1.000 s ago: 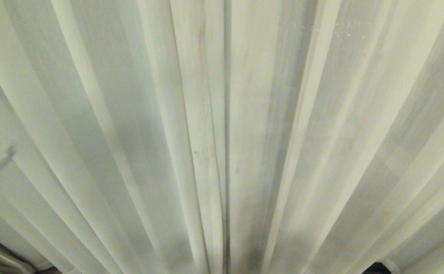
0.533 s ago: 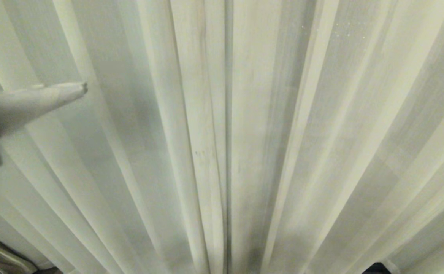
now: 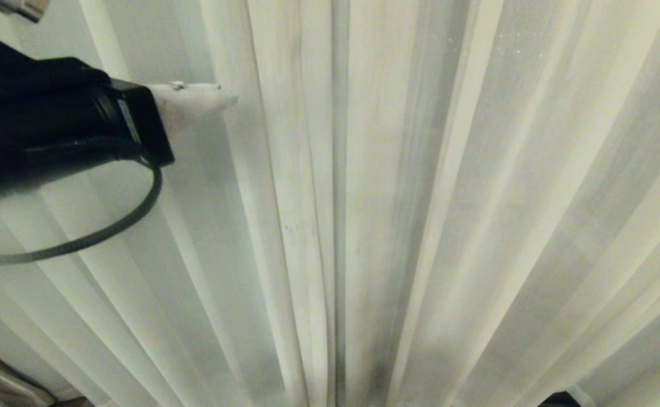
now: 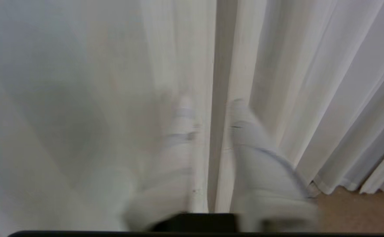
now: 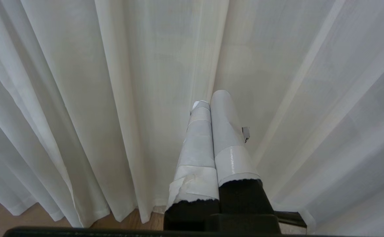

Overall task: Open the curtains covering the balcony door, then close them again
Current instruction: Pull the inner curtains open on both sides

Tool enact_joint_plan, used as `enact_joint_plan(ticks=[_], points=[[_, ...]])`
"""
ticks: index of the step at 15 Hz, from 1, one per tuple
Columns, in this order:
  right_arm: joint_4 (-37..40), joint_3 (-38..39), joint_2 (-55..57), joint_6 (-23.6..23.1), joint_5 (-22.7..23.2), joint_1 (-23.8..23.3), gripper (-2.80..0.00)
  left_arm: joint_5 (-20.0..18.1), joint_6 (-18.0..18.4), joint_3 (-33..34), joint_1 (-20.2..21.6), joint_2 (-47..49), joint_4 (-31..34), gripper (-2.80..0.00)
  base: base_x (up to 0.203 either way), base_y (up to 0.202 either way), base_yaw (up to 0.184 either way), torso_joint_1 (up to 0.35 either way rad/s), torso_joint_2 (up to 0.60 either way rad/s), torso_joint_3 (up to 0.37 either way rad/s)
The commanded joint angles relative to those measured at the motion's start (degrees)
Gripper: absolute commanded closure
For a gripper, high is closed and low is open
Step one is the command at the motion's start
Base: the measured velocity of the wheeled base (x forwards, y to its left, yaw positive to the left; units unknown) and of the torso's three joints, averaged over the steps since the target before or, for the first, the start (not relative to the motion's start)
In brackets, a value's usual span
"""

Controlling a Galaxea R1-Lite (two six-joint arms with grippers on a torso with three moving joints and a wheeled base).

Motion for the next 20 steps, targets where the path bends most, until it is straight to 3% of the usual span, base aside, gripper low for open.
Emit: enact_joint_plan(ticks=[1,8,17,20], points=[[-0.01,0.01,0.09,-0.07,0.06,0.02,0.0,0.01,-0.05,-0.3,-0.16,1.95,-0.09,-2.8,0.0,0.0,0.0,0.0,0.0,0.0],[-0.01,0.01,0.09,-0.07,0.06,0.02,0.0,0.74,0.0,-6.03,-0.08,6.56,-0.31,-2.8,0.0,0.0,0.0,0.0,0.0,0.0],[-0.01,0.01,0.09,-0.07,0.06,0.02,0.0,4.19,2.3,-22.62,-1.11,21.47,-3.14,-2.8,0.0,0.0,0.0,0.0,0.0,0.0],[-0.01,0.01,0.09,-0.07,0.06,0.02,0.0,6.49,5.24,-28.84,-0.95,26.49,-3.2,-2.8,0.0,0.0,0.0,0.0,0.0,0.0]])
